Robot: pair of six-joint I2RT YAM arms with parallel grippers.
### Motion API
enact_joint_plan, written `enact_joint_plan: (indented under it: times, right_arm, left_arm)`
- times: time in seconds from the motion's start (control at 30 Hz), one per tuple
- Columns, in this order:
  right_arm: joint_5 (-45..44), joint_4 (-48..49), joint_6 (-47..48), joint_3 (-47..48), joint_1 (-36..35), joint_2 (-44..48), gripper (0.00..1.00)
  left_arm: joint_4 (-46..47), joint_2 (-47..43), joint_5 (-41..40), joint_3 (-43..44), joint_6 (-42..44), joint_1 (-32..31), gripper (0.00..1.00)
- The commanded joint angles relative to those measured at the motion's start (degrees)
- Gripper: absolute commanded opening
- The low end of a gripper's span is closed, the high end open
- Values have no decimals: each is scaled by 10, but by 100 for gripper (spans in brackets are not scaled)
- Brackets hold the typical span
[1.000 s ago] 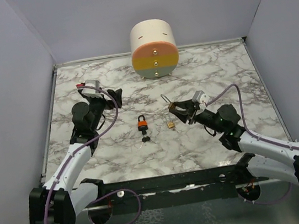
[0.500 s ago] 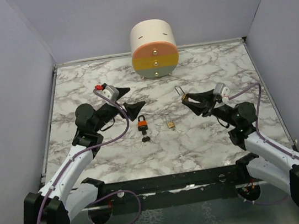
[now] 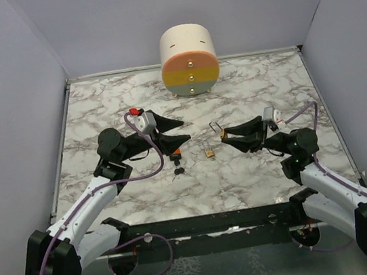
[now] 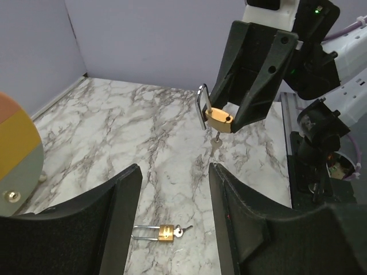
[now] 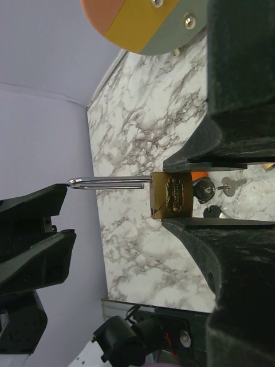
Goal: Lock with the key
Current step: Pick up the lock from the center of the board.
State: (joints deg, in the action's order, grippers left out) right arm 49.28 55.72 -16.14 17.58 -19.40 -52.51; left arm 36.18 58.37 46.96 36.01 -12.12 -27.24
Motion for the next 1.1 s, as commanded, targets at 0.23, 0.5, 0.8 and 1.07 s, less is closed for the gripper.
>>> enact_joint_plan:
  times: [0.23,0.5,0.8,1.07]
  right_arm:
    - [35,40,-35,-16,2,7,1]
    - [53,62,-42,-16,2,-1,1]
    - [26,48,-30,-12,1,-6,1]
    - [27,26,-20,-5,1,-5,1]
  left_arm:
    - [25,34,56,41,-13,-25,51]
    - [25,62,48,63,-56,-36,48]
    - [26,95,64,77,-68,-62,41]
    - [38,123,64,89,-62,-85,36]
